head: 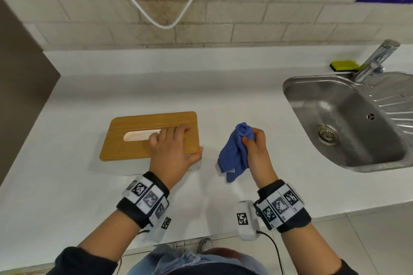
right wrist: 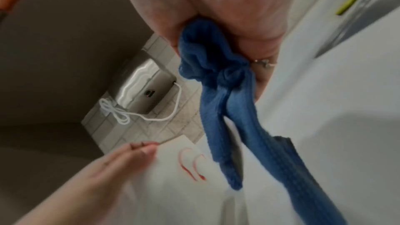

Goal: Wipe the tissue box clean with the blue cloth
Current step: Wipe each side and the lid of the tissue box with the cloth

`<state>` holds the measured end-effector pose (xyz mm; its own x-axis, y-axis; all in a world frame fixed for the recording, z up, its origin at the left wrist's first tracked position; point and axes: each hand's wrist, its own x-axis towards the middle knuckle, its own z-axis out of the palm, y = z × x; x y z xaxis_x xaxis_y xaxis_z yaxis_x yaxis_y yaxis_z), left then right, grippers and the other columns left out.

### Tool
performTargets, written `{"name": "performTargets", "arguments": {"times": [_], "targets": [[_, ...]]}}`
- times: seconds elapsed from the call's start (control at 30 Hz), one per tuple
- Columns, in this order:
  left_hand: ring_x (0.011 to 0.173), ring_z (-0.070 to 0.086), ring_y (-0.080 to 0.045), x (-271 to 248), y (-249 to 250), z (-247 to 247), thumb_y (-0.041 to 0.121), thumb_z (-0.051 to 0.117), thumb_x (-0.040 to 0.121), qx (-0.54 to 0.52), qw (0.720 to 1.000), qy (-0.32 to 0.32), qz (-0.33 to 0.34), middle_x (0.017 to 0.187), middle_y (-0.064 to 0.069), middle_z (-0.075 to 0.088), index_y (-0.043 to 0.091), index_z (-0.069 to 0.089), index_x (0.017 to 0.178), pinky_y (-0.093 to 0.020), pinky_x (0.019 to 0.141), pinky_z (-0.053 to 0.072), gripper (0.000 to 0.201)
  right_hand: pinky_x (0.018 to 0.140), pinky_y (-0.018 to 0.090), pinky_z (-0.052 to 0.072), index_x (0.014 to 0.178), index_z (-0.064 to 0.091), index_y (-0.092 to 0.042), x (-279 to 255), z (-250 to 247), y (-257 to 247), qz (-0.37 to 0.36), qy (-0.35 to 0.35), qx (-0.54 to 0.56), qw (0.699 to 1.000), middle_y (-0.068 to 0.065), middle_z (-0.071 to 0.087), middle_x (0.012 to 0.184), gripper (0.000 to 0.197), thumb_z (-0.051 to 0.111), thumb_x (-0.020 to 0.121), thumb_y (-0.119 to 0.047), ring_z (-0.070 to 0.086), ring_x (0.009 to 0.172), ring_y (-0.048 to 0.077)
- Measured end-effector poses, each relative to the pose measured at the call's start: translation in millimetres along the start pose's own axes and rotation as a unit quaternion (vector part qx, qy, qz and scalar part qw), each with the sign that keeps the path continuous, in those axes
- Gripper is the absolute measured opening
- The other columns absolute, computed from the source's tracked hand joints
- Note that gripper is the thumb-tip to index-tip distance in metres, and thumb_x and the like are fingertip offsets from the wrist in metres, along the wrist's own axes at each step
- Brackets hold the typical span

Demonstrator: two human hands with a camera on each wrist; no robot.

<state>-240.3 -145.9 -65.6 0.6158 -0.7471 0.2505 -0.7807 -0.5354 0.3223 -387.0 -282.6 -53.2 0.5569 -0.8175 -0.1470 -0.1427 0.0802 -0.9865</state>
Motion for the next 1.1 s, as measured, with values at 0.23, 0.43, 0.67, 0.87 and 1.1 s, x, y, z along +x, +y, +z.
{"name": "performTargets", "arguments": {"times": [0.23,0.43,0.67,0.87,1.1], "targets": [[0.105,0.054,-0.021,11,-62,-85,0.038,0.038,0.079,-0.380,0.924,0.054,0.001,0.102,0.012,0.064,0.039,0.057,0.108,-0.038,0.095,0.033,0.035,0.073,0.006,0.047,0.108,0.048,-0.030,-18,35,-63,-0.161,-0.087,0.016,0.983,-0.015,0.056,0.108,0.024,0.056,0.090,-0.016,0.058,0.087,-0.015],[0.088,0.059,0.007,22,-106,-102,0.038,0.042,0.069,-0.512,0.858,-0.004,-0.033,0.093,0.027,0.068,0.031,0.060,0.096,-0.009,0.077,0.043,0.033,0.090,0.004,0.033,0.129,0.044,-0.025,-29,126,-89,-0.299,-0.119,-0.117,0.940,-0.025,0.048,0.115,0.056,0.063,0.079,-0.042,0.049,0.106,-0.006],[0.081,0.061,0.009,30,-132,-108,0.033,0.042,0.072,-0.536,0.843,-0.038,-0.004,0.087,0.028,0.068,0.048,0.066,0.082,-0.009,0.072,0.044,0.030,0.093,0.036,0.034,0.124,0.048,-0.034,-46,184,-75,-0.383,-0.023,-0.315,0.868,-0.002,0.050,0.127,0.034,0.039,0.092,-0.038,0.042,0.110,0.017],[0.091,0.062,0.001,35,-143,-104,0.042,0.041,0.074,-0.569,0.819,-0.073,0.024,0.096,0.022,0.069,0.044,0.066,0.089,-0.012,0.078,0.045,0.029,0.094,0.040,0.035,0.132,0.048,-0.024,-40,170,-74,-0.465,-0.086,-0.445,0.760,0.000,0.051,0.138,0.042,0.042,0.092,-0.035,0.041,0.111,0.026],[0.079,0.061,0.004,35,-140,-98,0.044,0.043,0.069,-0.581,0.810,-0.065,0.032,0.086,0.024,0.069,0.045,0.066,0.082,-0.010,0.070,0.044,0.027,0.087,0.036,0.040,0.123,0.057,-0.016,-29,173,-74,-0.443,-0.053,-0.381,0.810,0.003,0.045,0.126,0.037,0.046,0.091,-0.029,0.044,0.096,0.023]]}}
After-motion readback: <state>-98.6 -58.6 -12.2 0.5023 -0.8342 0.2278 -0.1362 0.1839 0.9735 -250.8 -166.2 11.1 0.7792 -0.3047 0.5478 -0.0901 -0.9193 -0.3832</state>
